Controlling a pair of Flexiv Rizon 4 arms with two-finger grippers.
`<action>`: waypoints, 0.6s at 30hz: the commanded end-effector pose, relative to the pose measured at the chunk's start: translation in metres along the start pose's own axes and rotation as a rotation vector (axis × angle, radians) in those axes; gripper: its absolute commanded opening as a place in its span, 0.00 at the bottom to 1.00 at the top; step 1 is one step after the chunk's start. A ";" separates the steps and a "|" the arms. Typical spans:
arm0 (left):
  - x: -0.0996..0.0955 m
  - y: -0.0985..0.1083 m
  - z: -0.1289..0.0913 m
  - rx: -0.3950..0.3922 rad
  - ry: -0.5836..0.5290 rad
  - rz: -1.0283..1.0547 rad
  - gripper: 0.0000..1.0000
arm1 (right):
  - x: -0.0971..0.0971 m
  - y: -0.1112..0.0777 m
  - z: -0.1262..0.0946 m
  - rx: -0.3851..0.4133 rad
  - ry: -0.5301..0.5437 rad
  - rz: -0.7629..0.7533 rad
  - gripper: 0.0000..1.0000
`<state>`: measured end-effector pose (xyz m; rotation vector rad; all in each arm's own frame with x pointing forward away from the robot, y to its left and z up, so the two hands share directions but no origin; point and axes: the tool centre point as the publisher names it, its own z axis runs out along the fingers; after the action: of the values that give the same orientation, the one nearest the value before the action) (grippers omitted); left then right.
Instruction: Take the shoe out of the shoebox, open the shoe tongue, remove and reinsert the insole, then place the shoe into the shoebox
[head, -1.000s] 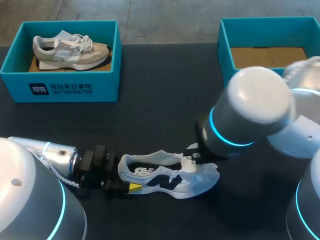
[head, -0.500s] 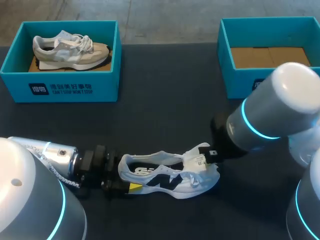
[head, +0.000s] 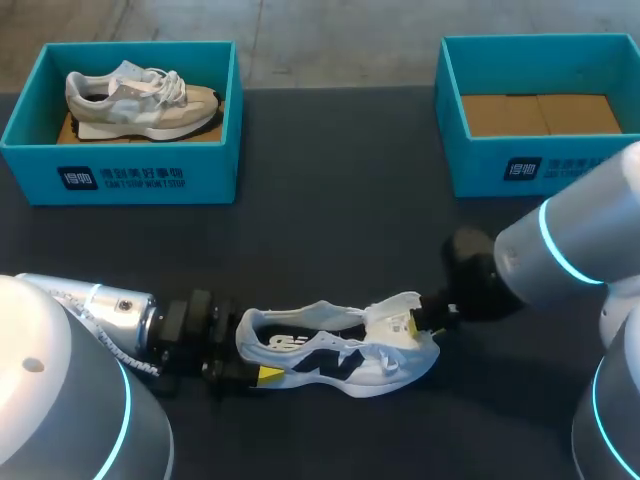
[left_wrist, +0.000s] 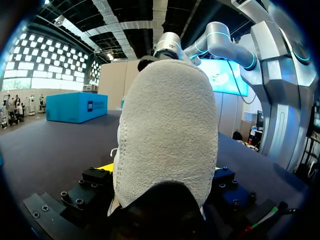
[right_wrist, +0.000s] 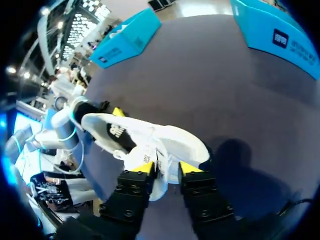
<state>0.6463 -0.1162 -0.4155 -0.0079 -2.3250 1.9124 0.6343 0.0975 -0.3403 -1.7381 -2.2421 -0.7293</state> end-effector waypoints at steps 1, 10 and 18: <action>0.001 0.001 -0.001 0.000 -0.001 0.000 0.00 | 0.005 -0.002 -0.027 0.025 0.074 -0.032 1.00; 0.001 0.001 -0.001 0.000 -0.001 0.000 0.00 | 0.027 0.006 -0.059 0.089 -0.042 -0.155 1.00; 0.001 0.001 -0.001 0.000 -0.001 0.000 0.00 | 0.050 0.017 -0.083 0.169 -0.262 -0.301 1.00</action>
<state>0.6463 -0.1161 -0.4155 -0.0080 -2.3250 1.9124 0.6242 0.0987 -0.2693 -1.4418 -2.5240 -0.6170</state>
